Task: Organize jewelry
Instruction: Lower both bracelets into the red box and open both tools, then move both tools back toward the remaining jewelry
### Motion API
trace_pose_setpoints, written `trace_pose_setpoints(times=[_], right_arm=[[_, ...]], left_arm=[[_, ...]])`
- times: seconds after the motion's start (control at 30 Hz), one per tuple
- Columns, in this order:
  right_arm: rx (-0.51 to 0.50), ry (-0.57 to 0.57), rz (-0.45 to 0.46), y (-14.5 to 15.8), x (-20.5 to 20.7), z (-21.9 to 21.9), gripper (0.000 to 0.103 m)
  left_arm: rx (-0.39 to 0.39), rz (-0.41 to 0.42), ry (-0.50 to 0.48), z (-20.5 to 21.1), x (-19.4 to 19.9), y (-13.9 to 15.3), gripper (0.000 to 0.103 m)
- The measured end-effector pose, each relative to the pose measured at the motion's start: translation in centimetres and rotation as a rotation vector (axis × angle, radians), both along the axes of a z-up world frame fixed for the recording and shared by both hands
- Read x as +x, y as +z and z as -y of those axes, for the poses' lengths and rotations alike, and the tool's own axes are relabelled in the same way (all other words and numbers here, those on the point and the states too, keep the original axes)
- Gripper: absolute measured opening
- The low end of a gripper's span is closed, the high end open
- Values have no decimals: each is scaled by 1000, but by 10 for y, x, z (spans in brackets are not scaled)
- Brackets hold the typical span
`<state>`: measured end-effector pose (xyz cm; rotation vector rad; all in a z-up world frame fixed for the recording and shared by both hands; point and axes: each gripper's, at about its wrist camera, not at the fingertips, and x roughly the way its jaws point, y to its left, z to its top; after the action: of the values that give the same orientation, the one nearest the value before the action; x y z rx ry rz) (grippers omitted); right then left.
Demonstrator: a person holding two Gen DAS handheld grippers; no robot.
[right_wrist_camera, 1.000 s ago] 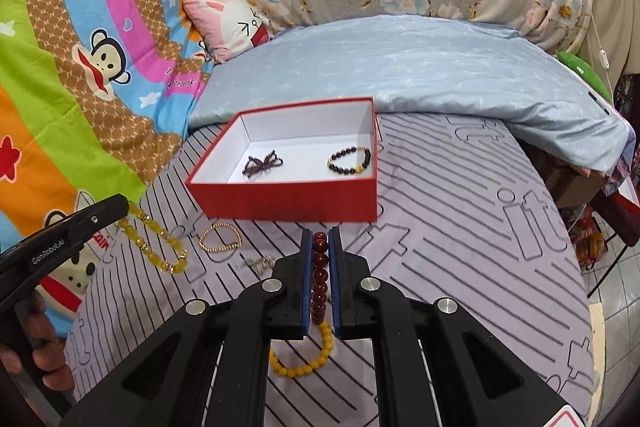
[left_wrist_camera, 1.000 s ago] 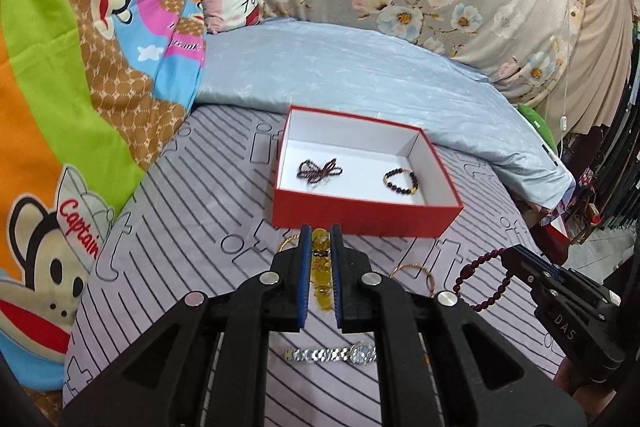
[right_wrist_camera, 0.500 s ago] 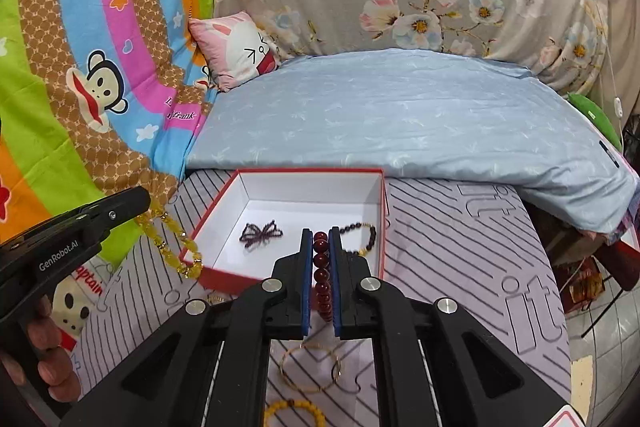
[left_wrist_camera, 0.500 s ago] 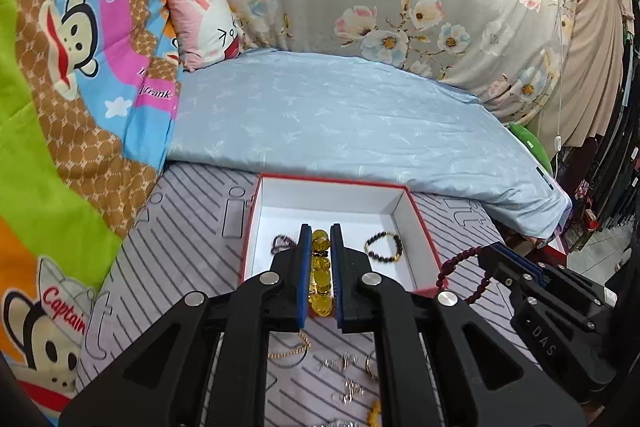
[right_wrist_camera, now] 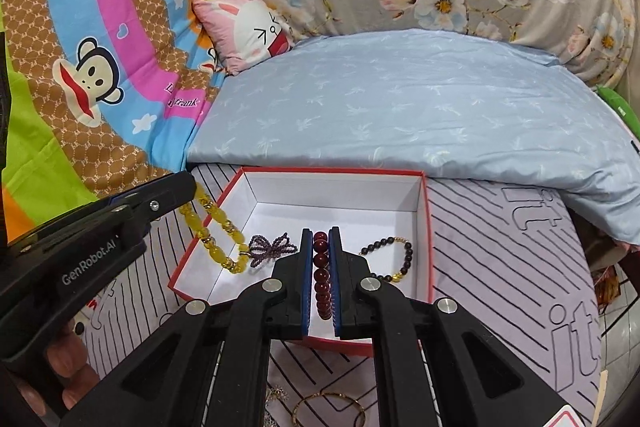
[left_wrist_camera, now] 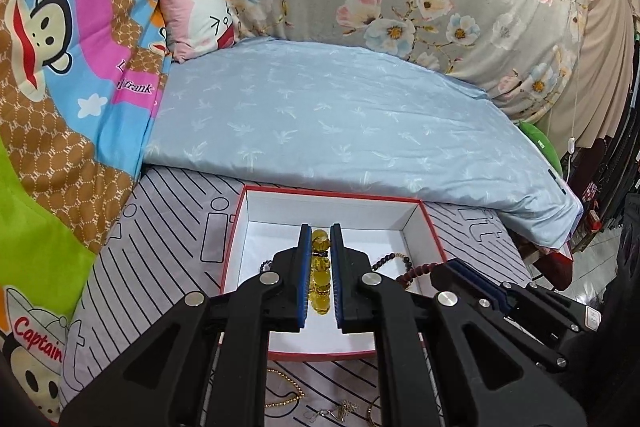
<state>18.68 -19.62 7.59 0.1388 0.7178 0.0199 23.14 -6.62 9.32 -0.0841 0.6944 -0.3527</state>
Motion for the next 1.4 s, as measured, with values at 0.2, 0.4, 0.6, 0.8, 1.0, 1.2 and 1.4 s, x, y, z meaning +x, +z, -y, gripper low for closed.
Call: trace_pose_setpoints(times=[0.2,0.4,0.6,0.8,1.0,1.2,1.4], right_arm=[[-1,-1,-46,-22,14,2,7],[-9,-8,-89,-41,25,7,8],[-33,-52,-71,-44,21,12,41],[-55,-54,-57,-41,15,9,42],[-56,-65,-50,-37,3,14,42],[-51,-75,-52,-35,-21,19,42],[-40,-75,-66,-39,-49,19,42]], left_arm=[[26,-43,10,1,15,-23,9],[55,-90,20,5,27,-47,9],[114,-113,58,8,31,-62,23],[122,-110,70,8,28,-63,26],[110,-112,79,1,20,-59,31],[89,-106,92,-17,-1,-53,34],[75,-127,113,-35,-27,-57,34]])
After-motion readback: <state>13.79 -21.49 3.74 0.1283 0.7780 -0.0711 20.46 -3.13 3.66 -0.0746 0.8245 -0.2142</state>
